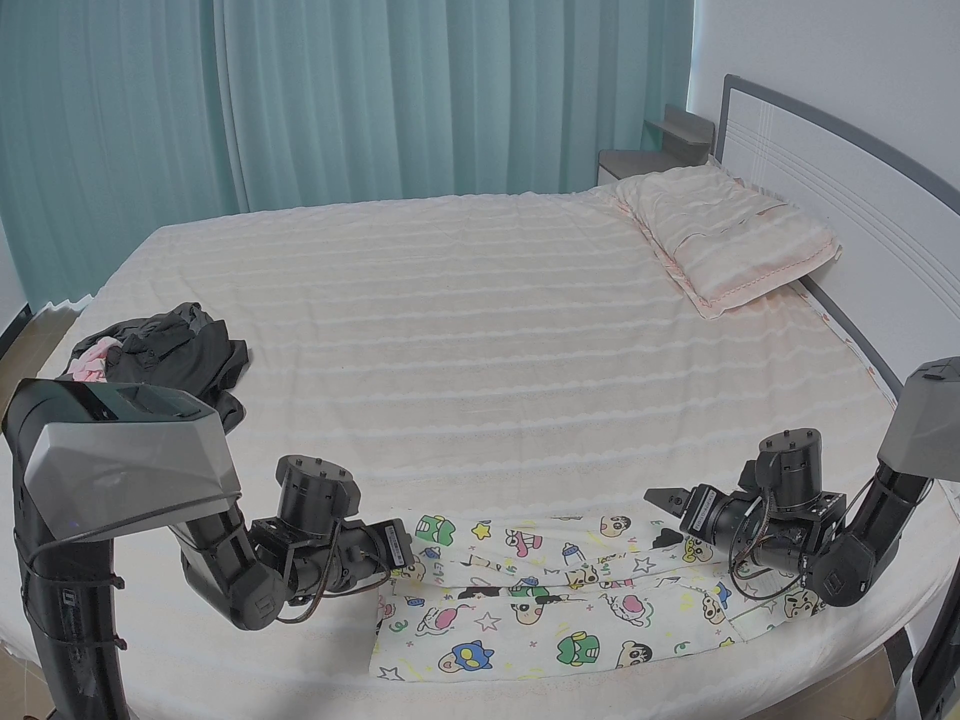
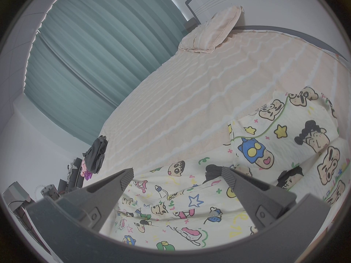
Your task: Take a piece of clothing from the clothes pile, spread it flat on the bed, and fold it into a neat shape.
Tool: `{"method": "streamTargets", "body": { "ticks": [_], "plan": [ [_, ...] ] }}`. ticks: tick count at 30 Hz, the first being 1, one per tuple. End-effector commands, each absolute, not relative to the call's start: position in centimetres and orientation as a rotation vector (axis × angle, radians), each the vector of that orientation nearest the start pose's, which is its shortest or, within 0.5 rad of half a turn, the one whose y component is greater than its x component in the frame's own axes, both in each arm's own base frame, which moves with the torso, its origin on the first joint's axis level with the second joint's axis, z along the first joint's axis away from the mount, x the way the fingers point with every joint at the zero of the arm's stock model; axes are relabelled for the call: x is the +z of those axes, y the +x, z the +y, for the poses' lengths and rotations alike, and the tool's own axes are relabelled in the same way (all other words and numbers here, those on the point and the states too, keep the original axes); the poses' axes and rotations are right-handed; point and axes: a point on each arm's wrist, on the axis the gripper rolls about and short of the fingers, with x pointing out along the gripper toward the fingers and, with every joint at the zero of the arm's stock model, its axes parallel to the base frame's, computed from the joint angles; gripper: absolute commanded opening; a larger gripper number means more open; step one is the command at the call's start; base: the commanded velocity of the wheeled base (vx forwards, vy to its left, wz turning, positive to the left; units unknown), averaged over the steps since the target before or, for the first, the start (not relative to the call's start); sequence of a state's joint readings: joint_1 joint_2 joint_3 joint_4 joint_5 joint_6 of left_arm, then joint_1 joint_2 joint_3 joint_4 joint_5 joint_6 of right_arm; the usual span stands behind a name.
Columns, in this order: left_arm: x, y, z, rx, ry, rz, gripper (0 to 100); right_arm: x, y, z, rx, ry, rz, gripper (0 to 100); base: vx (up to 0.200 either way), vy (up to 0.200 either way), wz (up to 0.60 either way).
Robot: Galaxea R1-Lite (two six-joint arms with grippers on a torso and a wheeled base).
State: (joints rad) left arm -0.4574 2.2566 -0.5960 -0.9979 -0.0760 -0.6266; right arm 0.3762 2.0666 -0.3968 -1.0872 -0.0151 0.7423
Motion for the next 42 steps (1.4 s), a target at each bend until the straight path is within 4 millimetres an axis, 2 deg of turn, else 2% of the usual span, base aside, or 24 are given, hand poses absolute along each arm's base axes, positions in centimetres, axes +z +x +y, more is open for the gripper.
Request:
{"method": "streamTargets", "body": {
  "ticks": [1,12,17,27,37,40,42],
  "plan": [
    [0.9,30.8,-14.8,-0.306,-0.487,0.704,0,2.3,26.8,10.3,0.110,0.600,0.679,100,0.000,0.000,0.00],
    [2.9,33.1,-15.8,-0.347,-0.510,0.592,0,1.6,27.1,10.0,0.091,0.596,0.695,100,0.000,0.000,0.00],
    [3.3,33.5,-15.9,-0.361,-0.478,0.564,0,1.2,27.1,10.0,0.083,0.593,0.707,100,0.000,0.000,0.00],
    [6.0,34.7,-16.4,-0.399,-0.470,0.457,0,0.3,27.1,10.0,0.072,0.580,0.738,100,0.000,0.000,0.00],
    [5.8,34.9,-16.2,-0.376,-0.392,0.431,0,0.0,27.3,10.1,0.070,0.579,0.743,100,0.000,0.000,0.00],
    [5.9,34.6,-16.1,-0.372,-0.389,0.441,0,0.0,27.3,10.1,0.070,0.579,0.743,100,0.000,0.000,0.00],
    [6.1,33.7,-15.7,-0.370,-0.384,0.454,0,0.0,27.3,10.1,0.070,0.579,0.743,100,0.000,0.000,0.00]
  ]
}}
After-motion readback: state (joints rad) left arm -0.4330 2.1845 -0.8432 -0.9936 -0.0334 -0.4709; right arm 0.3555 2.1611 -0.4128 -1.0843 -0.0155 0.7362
